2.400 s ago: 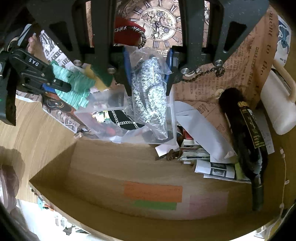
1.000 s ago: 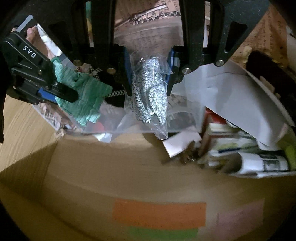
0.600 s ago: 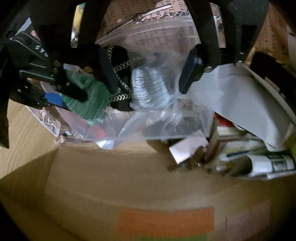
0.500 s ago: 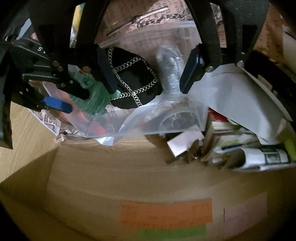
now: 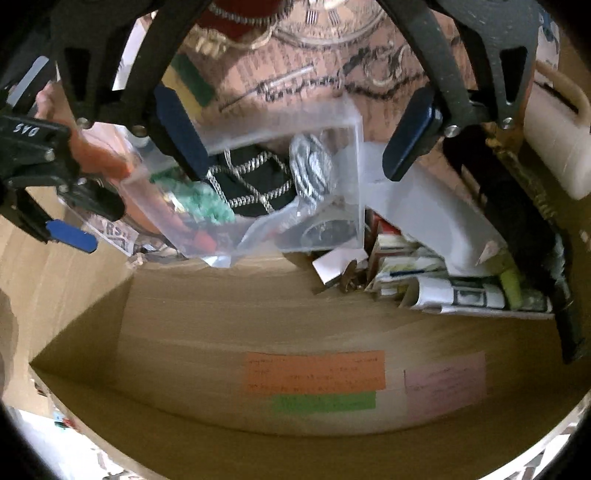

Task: Organize soft objects
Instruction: 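Grasp the white cloth with the right tool while the left tool grasps the braided bracelet, then carry the white cloth and bracelet into the clear box and open both tools, then grasp the yellow-green sponge with the right tool while the left tool grasps the red velvet pouch, then carry the sponge and red pouch into the clear box and open both tools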

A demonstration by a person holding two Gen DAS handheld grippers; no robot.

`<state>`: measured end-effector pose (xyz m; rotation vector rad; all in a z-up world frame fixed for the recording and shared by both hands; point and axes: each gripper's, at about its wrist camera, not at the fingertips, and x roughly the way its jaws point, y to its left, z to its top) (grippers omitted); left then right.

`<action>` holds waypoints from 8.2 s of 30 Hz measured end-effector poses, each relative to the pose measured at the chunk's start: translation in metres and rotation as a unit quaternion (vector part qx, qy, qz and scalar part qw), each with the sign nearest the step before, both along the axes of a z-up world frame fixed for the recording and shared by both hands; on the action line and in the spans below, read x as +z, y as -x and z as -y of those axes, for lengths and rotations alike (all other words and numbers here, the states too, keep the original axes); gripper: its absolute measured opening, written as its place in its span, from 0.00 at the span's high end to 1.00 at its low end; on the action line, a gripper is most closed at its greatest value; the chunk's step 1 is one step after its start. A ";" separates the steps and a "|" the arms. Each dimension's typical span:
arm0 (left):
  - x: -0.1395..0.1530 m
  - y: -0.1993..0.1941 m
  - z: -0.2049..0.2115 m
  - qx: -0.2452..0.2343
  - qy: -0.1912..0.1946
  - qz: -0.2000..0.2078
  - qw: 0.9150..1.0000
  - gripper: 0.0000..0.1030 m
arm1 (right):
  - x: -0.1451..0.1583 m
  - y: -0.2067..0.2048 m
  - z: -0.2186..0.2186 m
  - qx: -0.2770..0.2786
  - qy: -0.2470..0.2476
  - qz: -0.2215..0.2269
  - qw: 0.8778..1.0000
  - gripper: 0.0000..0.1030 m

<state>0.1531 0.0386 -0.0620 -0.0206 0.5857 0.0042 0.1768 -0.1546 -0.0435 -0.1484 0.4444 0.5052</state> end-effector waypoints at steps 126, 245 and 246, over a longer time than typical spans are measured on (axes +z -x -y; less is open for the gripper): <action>-0.032 -0.055 -0.017 -0.029 0.062 -0.059 0.996 0.31 | -0.048 -0.050 -0.052 0.057 0.014 -0.127 0.990 0.44; -0.044 -0.100 0.004 -0.023 0.073 -0.040 0.996 0.80 | -0.059 -0.063 -0.014 -0.005 0.021 -0.092 0.995 0.66; -0.044 -0.100 0.004 -0.023 0.074 -0.041 0.996 0.73 | -0.059 -0.063 -0.014 -0.008 0.022 -0.090 0.996 0.60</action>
